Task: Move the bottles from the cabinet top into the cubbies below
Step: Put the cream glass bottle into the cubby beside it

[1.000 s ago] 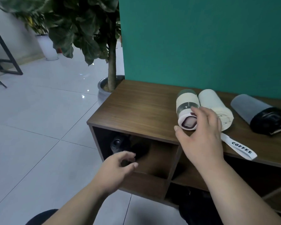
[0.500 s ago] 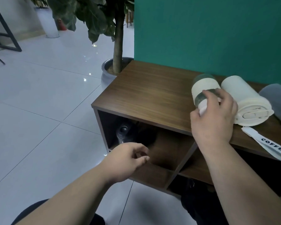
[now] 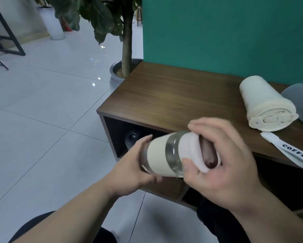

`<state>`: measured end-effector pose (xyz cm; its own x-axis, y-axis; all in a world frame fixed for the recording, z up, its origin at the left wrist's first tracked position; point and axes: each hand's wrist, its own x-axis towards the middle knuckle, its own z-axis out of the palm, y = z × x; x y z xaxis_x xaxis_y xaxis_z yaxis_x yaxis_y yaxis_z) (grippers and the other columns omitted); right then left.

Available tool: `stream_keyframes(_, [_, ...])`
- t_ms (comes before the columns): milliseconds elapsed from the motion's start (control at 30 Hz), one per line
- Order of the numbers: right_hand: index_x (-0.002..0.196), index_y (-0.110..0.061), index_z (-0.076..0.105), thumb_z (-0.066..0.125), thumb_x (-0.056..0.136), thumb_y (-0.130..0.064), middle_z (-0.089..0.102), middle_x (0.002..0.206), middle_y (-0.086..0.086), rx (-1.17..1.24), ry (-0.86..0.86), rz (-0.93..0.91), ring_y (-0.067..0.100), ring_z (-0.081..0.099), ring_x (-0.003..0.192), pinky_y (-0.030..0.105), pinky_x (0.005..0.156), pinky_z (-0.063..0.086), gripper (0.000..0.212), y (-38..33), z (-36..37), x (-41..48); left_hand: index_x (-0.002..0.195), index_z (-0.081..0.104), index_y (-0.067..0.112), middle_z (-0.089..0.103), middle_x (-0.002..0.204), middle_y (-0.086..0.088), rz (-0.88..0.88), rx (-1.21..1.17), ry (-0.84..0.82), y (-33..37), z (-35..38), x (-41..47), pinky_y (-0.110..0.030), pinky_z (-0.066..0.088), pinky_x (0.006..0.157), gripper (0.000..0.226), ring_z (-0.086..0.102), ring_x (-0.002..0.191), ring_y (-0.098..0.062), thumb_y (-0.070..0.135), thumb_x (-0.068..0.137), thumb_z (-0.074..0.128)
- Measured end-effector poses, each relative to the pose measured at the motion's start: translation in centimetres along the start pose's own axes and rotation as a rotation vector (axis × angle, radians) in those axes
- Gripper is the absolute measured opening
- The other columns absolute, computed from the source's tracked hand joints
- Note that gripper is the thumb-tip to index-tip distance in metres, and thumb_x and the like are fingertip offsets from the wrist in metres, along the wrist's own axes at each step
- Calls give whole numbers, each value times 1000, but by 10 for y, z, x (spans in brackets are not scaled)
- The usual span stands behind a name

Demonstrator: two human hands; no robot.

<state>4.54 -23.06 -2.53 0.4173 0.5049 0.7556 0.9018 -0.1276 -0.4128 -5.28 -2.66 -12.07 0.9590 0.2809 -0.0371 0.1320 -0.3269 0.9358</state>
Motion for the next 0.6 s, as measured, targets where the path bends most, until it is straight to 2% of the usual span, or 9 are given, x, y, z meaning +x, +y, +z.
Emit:
stream_keyframes(67, [112,-4,71,77,65,-18,67,116,10,-9,-58,36,26,67,108,39,90,54,49,6,8,-12,137,35,66,57,137,28,12,124,-37,-3,10,1,-26,56,101,108,60,127,0,24,60,98])
stream_keyframes(167, [122,-12,68,80,67,-29,64,125,0,10,-162,147,16,63,117,32,97,50,58,13,18,-29,126,43,61,59,127,32,-13,153,-90,-12,25,6,-13,53,88,93,60,119,8,21,64,99])
stream_keyframes(267, [132,-43,51,81,61,-42,50,133,-29,145,-295,431,-7,48,127,10,102,36,77,11,30,-44,134,42,51,63,127,26,-83,212,-165,-22,31,13,-21,56,94,93,63,116,3,32,62,97])
stream_keyframes(333, [129,-54,42,88,58,-30,50,129,-36,335,-298,687,-13,48,123,6,96,37,88,16,40,-56,140,41,42,65,122,23,-131,245,-187,-32,32,19,-20,57,90,95,66,111,0,31,63,95])
stream_keyframes(400, [129,-54,38,92,61,-13,58,123,-30,445,-314,858,-14,54,115,5,90,42,96,28,50,-66,143,41,38,67,121,22,-173,264,-186,-45,35,27,-24,58,90,96,67,109,-1,31,62,93])
stream_keyframes(433, [129,-53,38,92,63,-12,59,123,-27,442,-336,889,-13,56,113,7,89,44,95,34,57,-67,142,41,38,68,121,21,-186,265,-190,-50,38,32,-28,59,93,95,67,109,-2,32,62,93])
stream_keyframes(467, [129,-51,40,92,63,-15,61,123,-24,424,-348,909,-11,58,112,9,90,46,93,40,62,-67,140,43,40,69,120,21,-191,260,-197,-56,41,37,-30,59,94,92,68,109,-1,30,63,93])
stream_keyframes(533, [128,-44,47,91,61,-20,65,119,-18,387,-317,960,-6,62,107,21,94,51,84,51,74,-62,136,47,44,69,118,23,-192,230,-210,-65,48,48,-23,59,92,87,68,108,4,23,65,93])
stream_keyframes(600, [120,-40,53,89,59,-22,69,110,-17,360,-285,989,-3,64,102,29,93,53,74,60,84,-56,136,50,39,69,122,18,-210,223,-188,-76,55,62,-26,60,92,87,68,114,-2,23,64,95])
